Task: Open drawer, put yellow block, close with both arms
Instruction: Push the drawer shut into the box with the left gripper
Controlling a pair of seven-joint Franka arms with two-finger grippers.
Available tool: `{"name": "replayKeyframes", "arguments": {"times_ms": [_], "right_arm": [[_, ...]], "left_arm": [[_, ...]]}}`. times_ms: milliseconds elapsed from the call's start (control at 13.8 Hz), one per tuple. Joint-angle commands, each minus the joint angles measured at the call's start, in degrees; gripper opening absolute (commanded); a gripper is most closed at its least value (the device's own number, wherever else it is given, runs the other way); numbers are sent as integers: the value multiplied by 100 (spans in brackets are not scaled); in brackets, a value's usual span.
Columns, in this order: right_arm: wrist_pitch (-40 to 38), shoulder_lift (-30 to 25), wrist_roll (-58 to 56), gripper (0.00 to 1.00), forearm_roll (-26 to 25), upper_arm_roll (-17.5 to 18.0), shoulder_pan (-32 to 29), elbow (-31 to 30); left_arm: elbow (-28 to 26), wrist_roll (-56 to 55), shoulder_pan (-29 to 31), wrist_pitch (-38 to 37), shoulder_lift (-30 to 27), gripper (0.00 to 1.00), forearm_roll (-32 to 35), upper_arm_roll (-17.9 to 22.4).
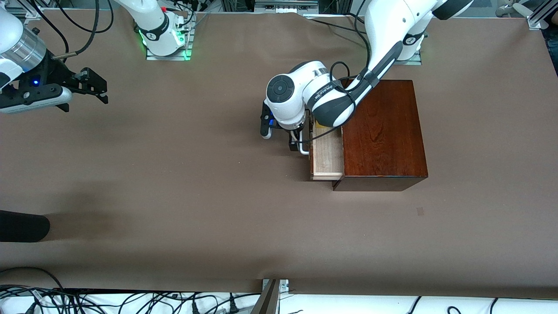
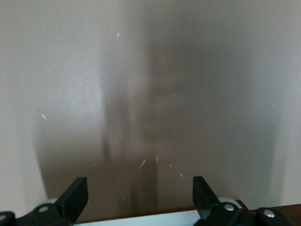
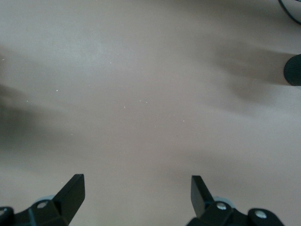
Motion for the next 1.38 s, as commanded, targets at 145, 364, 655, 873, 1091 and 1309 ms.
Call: {"name": "replayKeyframes", "arguments": {"times_ms": [145,364,655,873,1091,1309], "right_arm": [[-10,179,22,100,-46,23,-122,231],[43,187,31,100,-11,-160,-122,266],[-256,196,66,100,-2,-188,-96,248],[-308,187,5,100,-2,-214,-122,240],[-379,196,40,100,7,-267,-113,248],[-388,187,75,100,16,-249,-87,248]], "left_arm": [[-118,118,77,-957,-419,100,215,187],[-48,109,287,-1177,-561,100,215,204],[-30,101,358,-1423,-596,100,215,213],[-30,92,376,-1520,-605,100,215,309],[-30,83,367,-1669,-684,100,223,336],[-30,-171,350,-1907,-736,100,627,327]]}}
